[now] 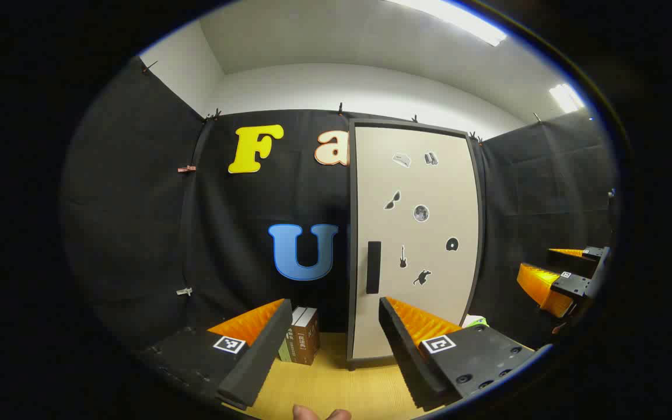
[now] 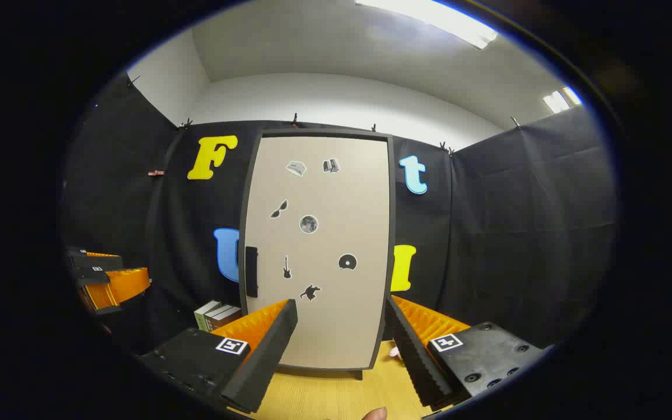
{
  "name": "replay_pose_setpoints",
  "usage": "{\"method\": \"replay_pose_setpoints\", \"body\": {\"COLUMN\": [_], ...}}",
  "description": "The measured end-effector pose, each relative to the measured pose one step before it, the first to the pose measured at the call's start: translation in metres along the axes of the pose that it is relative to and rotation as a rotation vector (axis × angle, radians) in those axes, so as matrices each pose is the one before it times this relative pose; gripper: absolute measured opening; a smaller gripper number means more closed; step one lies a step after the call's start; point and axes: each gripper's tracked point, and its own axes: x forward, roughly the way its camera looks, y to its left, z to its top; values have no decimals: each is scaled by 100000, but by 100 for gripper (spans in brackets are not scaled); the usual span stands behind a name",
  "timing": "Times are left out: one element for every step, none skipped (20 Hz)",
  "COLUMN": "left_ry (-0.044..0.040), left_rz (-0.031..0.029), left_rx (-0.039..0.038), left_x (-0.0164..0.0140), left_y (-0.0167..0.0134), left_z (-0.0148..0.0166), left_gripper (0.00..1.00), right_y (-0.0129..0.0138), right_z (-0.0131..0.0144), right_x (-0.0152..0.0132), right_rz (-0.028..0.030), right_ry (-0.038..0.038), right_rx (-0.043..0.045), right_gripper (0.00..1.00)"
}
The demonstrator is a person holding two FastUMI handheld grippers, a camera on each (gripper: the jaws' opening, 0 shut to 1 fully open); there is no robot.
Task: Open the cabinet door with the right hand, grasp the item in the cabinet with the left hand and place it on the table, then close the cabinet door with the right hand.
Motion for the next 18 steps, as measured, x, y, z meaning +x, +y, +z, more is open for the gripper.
{"method": "replay_pose_setpoints", "body": {"left_ry": [-46,7,-56,-44,-23,-61,-25,-147,-127,-191,-94,-96,-289,-387,-339,-191,-71,136], "left_rz": [2,-68,-43,-35,-63,-44,-105,9,-317,-365,-469,-420,131,-58,-229,-92,138,240], "left_rx": [158,321,395,230,12,-125,55,240,287,111,-132,-336,-347,-260,-52,374,722,661], "left_x": [61,10,19,93,4,33,48,52,13,-14,109,3,-11,55,64,34,130,11], "left_y": [-4,73,-36,24,-5,-44,-62,7,-78,-150,-152,-174,-7,2,-145,-46,41,69], "left_z": [96,-58,86,-61,69,-71,109,-22,113,-30,126,-39,145,68,19,68,-68,12], "left_gripper": [94,94,94,94,94,94,94,94,94,94,94,94,94,94,94,94,94,93], "right_y": [26,82,45,81,30,53,41,9,8,-14,-59,-21,33,-13,-14,-45,-63,87], "right_z": [-63,23,88,42,52,-81,-7,-13,-14,29,91,-7,-60,-26,-14,74,6,-125], "right_x": [50,80,81,-16,-47,15,-28,64,63,-58,25,65,114,-56,-21,75,64,41], "right_rz": [85,25,134,213,65,112,214,233,51,117,-101,122,64,54,-50,-51,-225,-22], "right_ry": [260,2,-124,-253,-37,101,71,62,0,-6,-153,-42,101,123,40,-177,14,173], "right_rx": [-244,-189,19,226,206,141,163,84,-16,-57,-16,10,52,9,9,52,159,442], "right_gripper": [97,97,97,97,97,97,97,97,97,97,97,97,97,97,97,97,97,97]}}
